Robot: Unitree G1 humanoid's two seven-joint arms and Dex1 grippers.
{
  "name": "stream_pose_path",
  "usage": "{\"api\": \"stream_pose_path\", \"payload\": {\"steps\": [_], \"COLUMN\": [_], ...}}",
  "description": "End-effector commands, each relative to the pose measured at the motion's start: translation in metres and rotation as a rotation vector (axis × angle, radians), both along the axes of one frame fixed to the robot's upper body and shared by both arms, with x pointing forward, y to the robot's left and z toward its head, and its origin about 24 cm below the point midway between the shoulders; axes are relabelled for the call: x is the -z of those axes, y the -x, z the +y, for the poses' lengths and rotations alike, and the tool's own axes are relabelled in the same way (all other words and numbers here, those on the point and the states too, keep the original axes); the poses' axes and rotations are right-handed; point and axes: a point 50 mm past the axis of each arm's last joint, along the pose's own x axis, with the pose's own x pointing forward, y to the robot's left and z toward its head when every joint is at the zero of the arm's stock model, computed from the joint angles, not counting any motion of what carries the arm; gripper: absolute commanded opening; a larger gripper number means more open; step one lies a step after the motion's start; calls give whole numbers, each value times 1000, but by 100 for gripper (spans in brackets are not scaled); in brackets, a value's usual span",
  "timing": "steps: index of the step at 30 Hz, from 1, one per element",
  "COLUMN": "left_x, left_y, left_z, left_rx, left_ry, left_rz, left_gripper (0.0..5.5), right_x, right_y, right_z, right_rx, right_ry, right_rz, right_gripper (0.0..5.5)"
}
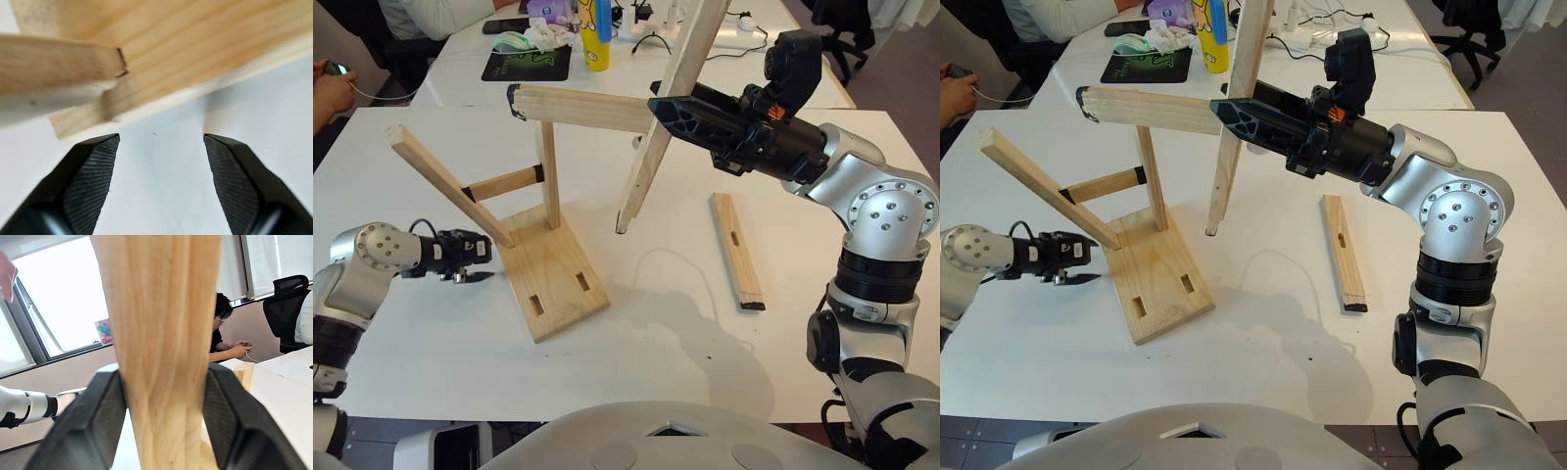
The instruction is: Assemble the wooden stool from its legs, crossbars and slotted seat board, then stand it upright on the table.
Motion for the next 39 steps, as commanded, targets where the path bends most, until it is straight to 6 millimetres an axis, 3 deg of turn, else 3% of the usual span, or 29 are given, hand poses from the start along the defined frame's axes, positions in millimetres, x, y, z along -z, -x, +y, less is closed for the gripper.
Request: {"api": "stream_pose_path", "payload": {"steps": [1, 10, 17, 22, 26, 31, 39], "left_x": [30, 33, 33, 31, 31, 38, 41], "left_y": [-3, -41, -71, -83, -86, -81, -72], "left_z": [-20, -95, -127, -136, -138, -117, -91], "left_rx": [28, 105, 133, 123, 123, 98, 67], "left_ry": [29, 204, 222, 237, 252, 220, 202], "left_rz": [19, -97, -138, -167, -169, -144, -116], "left_gripper": [320, 320, 320, 320, 320, 320, 320], "right_x": [4, 32, 72, 86, 80, 74, 106], "right_y": [1, 0, 9, 16, 18, 28, 37], "right_z": [0, -13, -21, -23, -7, 4, -8], "right_rx": [-10, 54, 53, 22, 41, 43, 69], "right_ry": [32, 147, 302, 347, 272, 236, 348], "right_rz": [-16, -20, -43, -61, -99, -138, -117], "right_gripper": [211, 211, 210, 210, 210, 210, 210]}}
